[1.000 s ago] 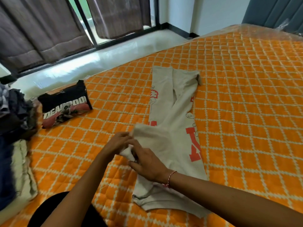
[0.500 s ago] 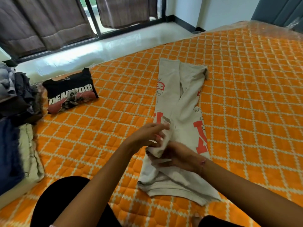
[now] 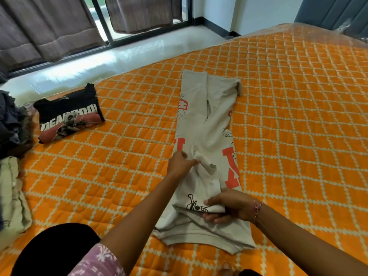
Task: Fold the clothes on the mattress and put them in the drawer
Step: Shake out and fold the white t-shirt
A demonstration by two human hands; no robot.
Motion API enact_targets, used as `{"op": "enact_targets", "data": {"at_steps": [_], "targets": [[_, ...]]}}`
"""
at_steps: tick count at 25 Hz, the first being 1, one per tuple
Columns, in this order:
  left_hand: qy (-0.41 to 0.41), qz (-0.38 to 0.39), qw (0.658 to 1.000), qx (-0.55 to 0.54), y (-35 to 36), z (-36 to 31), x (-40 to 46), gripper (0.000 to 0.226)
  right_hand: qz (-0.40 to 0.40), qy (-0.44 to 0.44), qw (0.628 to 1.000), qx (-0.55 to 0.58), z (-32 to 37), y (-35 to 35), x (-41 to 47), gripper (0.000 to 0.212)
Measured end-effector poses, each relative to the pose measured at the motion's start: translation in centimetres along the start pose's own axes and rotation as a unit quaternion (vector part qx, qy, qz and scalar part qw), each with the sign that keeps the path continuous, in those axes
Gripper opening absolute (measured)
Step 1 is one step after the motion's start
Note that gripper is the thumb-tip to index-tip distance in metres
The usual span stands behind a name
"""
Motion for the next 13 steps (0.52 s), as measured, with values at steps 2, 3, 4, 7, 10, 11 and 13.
{"op": "enact_targets", "data": {"at_steps": [2, 3, 4, 7, 10, 11, 13], "targets": [[0.025, -0.028, 0.999, -0.004, 0.7, -0.4, 0.7, 0.023, 0.026, 0.052, 0.997, -0.057, -0.5, -1.0, -0.5, 0.026], [0.038, -0.036, 0.999, -0.016, 0.8, -0.4, 0.8, 0.022, 0.035, 0.078, 0.991, -0.098, -0.6, -1.3, -0.7, 0.03], [0.053, -0.044, 0.997, -0.024, 0.9, -0.7, 0.7, 0.019, 0.039, 0.1, 0.983, -0.151, -0.5, -1.6, -1.0, 0.034], [0.15, -0.034, 0.973, 0.173, 0.6, -2.7, 1.0, 0.047, -0.083, 0.04, 0.957, -0.275, 1.7, -3.2, -1.6, 0.045], [0.184, 0.054, 0.88, 0.435, 0.8, -5.3, 2.2, 0.032, -0.183, -0.06, 0.94, -0.281, 3.8, -4.1, -1.4, 0.037], [0.18, 0.085, 0.868, 0.455, 0.9, -5.9, 2.5, 0.026, -0.173, -0.055, 0.938, -0.295, 3.8, -3.9, -1.2, 0.03], [0.176, 0.096, 0.88, 0.432, 0.8, -6.4, 3.3, 0.021, -0.141, -0.02, 0.934, -0.328, 3.1, -3.8, -0.9, 0.024]]}}
Point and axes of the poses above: each hand's wrist, its own x-axis towards the middle knuckle, its own y-axis out of the palm, z = x × y, the point moved 4 cm from there along x, towards the middle knuckle, and after that the axes turned 13 degrees about z, right-handed, at the moved point
